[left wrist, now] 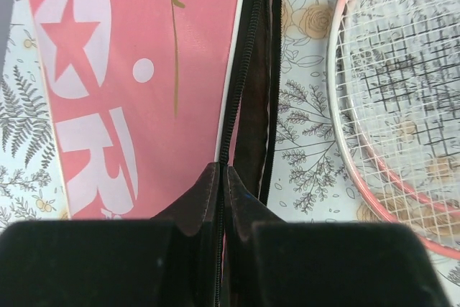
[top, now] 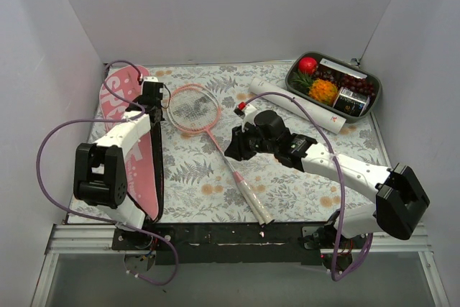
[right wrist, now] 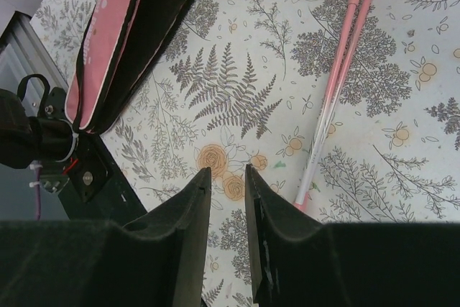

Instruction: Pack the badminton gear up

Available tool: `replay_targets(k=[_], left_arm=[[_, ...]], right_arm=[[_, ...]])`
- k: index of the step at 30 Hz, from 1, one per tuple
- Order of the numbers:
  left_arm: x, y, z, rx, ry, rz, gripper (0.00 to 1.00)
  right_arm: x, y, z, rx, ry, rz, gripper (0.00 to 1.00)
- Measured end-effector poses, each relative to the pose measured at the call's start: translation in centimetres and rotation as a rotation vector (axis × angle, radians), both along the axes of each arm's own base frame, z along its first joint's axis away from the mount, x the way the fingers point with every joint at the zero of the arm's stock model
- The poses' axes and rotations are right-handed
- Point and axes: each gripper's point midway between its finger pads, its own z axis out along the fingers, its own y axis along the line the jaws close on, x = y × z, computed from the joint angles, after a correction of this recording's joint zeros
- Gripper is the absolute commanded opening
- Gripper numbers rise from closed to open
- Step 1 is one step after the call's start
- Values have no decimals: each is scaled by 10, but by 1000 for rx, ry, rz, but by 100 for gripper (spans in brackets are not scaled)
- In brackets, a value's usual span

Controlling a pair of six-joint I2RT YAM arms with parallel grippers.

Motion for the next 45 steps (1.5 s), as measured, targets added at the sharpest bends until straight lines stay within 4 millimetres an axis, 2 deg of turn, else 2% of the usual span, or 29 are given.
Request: replay_targets(k=[3,8,16,21,26,31,34,40,45], left_arm=[[-3,0,16,-5,-31,-2,0],[-9,-7,29,-24,-52,-24,0],[-22,-42,64,-146,-116,-142,0],[-33,-66,81,-205,-141,-225,0],[-45,-100,89,-241,-143,-331,0],[-63,-136,87,-272,-132,-431,0],[-75,-150,85,-290,-122,-468,0],[-92,-167,86,-319,-127,-518,0],[-101,-177,92,-344,-139,-554,0]], right_arm=[[1,2,-2,1,3,4,33],[-2,13,2,46,5,54,49],[-15,49,-4,180,91,214,51],[-10,56,-4,228,96,194,56],[9,59,12,282,79,108,57],[44,64,40,337,62,-15,61],[59,62,48,356,57,-84,64],[78,54,43,358,77,-195,65],[88,57,18,339,140,-256,65]])
